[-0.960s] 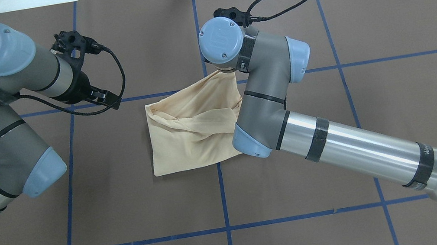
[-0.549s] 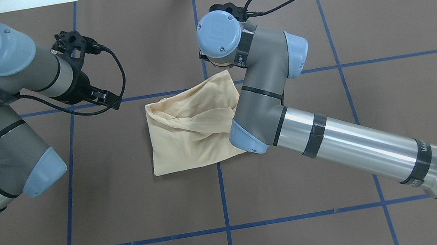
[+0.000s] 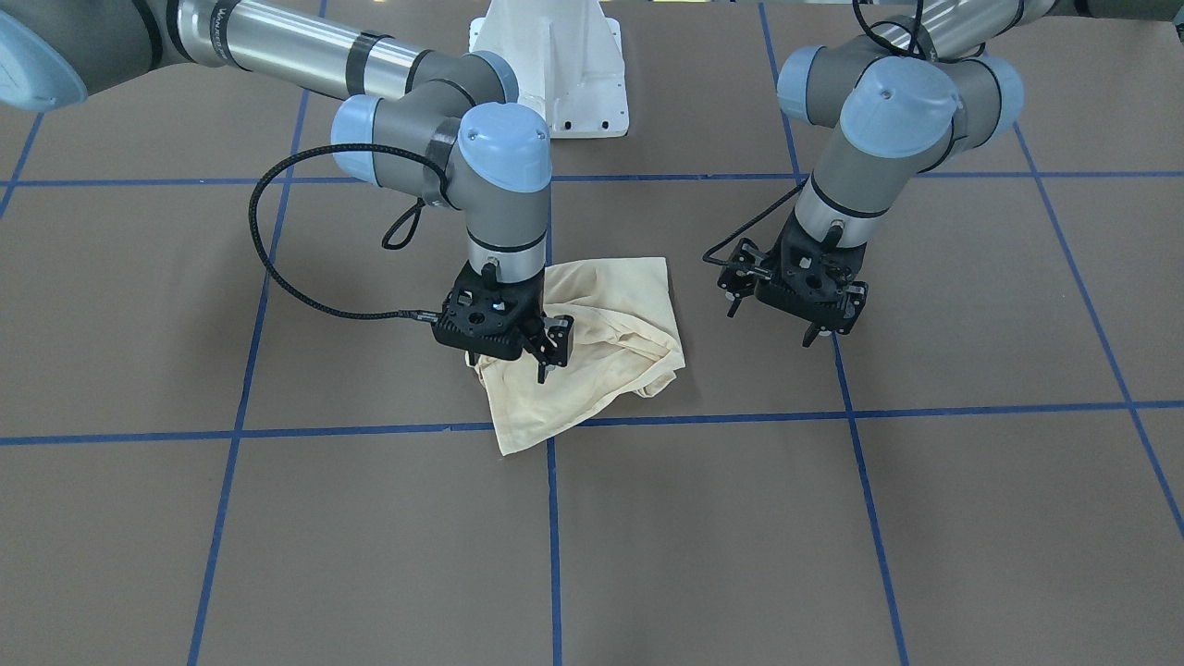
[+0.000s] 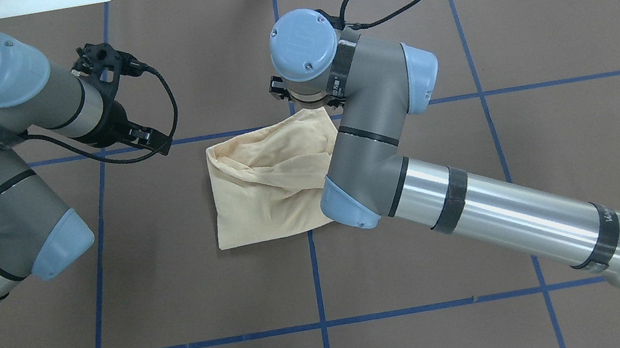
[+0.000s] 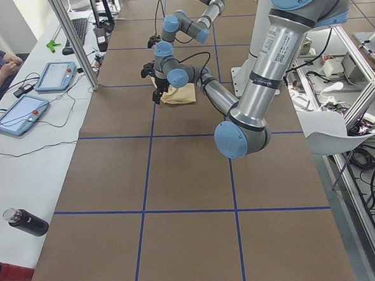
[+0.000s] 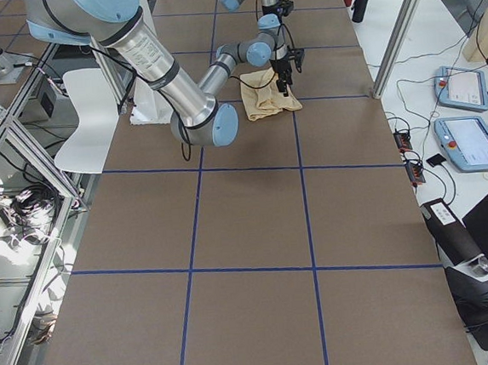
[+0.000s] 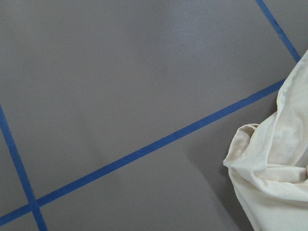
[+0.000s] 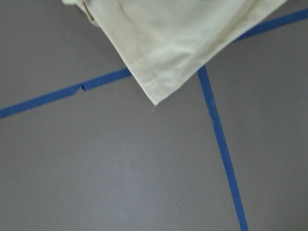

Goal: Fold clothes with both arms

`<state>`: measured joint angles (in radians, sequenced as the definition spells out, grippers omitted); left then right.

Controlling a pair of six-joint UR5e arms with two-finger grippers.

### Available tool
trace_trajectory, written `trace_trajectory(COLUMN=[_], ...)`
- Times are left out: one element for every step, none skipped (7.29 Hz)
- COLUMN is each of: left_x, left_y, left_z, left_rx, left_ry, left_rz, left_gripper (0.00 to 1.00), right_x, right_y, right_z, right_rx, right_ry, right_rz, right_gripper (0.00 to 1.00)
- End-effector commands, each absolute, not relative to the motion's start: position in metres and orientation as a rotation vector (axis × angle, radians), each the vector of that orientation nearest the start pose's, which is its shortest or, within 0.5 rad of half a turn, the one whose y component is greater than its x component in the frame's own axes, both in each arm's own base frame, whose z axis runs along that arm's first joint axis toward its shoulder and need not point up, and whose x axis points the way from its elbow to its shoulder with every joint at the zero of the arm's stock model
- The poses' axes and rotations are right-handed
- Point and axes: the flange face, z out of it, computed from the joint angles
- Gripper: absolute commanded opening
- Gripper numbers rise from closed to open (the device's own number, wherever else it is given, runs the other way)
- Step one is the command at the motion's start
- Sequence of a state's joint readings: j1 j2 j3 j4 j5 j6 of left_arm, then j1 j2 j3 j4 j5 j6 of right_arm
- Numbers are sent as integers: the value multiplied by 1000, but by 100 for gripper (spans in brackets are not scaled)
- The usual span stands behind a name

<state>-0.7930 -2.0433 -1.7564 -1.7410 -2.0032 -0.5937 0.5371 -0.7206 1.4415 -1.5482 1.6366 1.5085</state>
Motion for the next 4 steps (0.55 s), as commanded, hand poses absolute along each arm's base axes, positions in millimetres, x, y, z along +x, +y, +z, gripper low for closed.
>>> trace_trajectory(left_x=[382,382,382,382], left_y=[-518,-518,-519,-518], left_z=[290,290,289,290], left_rx=[373,373,374,373], left_ry=[834,834,835,834], left_rz=[350,350,350,350], left_gripper=[100,100,100,100], right_x=[-617,-622,-623,-623], right_y=[-438,-432,-431,-431], right_z=[197,199,197,194], right_rx=[157,154,159,158], right_ry=[-735,-733,-733,-738], right_rz=[469,478,478,477], right_gripper=[79,67,43,0])
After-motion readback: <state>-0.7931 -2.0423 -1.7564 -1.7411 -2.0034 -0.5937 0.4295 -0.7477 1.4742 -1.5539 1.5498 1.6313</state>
